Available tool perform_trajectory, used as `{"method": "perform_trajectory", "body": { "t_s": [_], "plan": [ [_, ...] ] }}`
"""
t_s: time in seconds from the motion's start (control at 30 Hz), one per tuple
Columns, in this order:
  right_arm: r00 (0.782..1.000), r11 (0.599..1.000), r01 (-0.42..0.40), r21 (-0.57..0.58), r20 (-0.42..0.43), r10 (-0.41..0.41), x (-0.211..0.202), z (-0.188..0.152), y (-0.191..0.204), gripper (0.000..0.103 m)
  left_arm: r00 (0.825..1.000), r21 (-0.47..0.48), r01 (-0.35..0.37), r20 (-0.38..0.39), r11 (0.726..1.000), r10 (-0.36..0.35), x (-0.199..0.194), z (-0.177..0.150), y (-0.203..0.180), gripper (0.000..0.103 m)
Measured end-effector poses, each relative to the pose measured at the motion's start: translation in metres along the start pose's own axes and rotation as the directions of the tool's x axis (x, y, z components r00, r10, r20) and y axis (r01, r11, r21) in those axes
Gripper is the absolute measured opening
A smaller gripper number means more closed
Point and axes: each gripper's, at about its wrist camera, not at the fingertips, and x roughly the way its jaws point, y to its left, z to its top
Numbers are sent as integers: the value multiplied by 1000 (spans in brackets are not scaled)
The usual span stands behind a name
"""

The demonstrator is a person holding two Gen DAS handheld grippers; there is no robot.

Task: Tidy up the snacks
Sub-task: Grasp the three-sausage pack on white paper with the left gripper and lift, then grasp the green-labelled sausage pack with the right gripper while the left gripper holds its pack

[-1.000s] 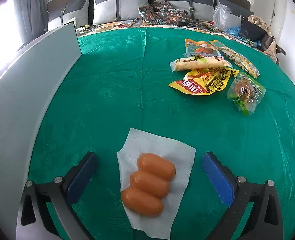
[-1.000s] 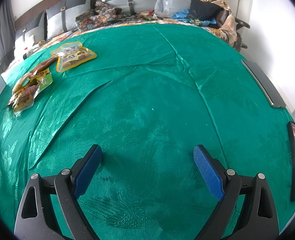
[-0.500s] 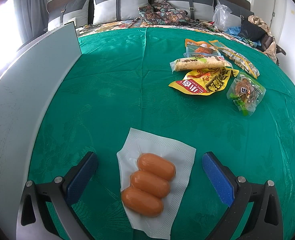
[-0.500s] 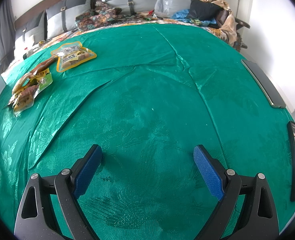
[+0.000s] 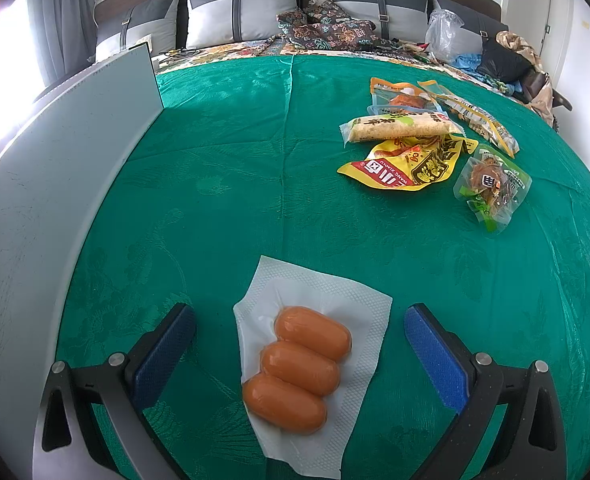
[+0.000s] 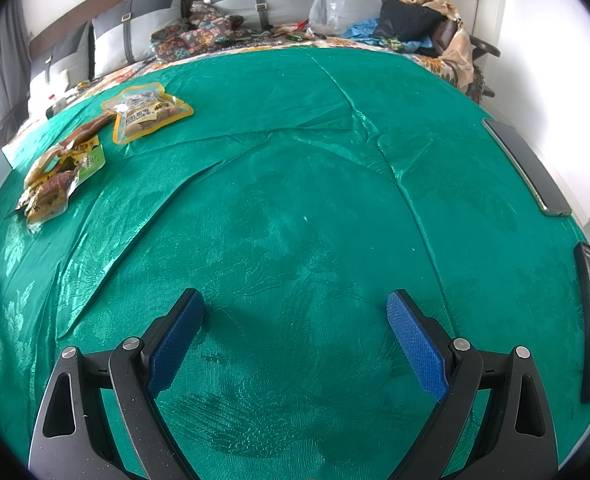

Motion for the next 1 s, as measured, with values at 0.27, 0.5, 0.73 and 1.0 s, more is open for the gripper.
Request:
{"method": "perform_trajectory", "body": {
  "t_s": [0.27,0.5,0.73,1.0],
  "plan": [
    [990,991,-134,25,-43,135,-10,41,54,94,1000,0,0,0,1000,0,0,0,0,103],
    [974,976,-216,-12,-76,215,32,109,179,93,1000,0,0,1,1000,0,0,-1,0,103],
    [976,943,-206,-262,-122,179,55,75,200,92,1000,-1,0,1,1000,0,-1,-1,0,103],
    [936,816,-350,-460,-135,325,7,22,114,88,1000,-1,0,1,1000,0,0,-1,1,103]
  ]
}}
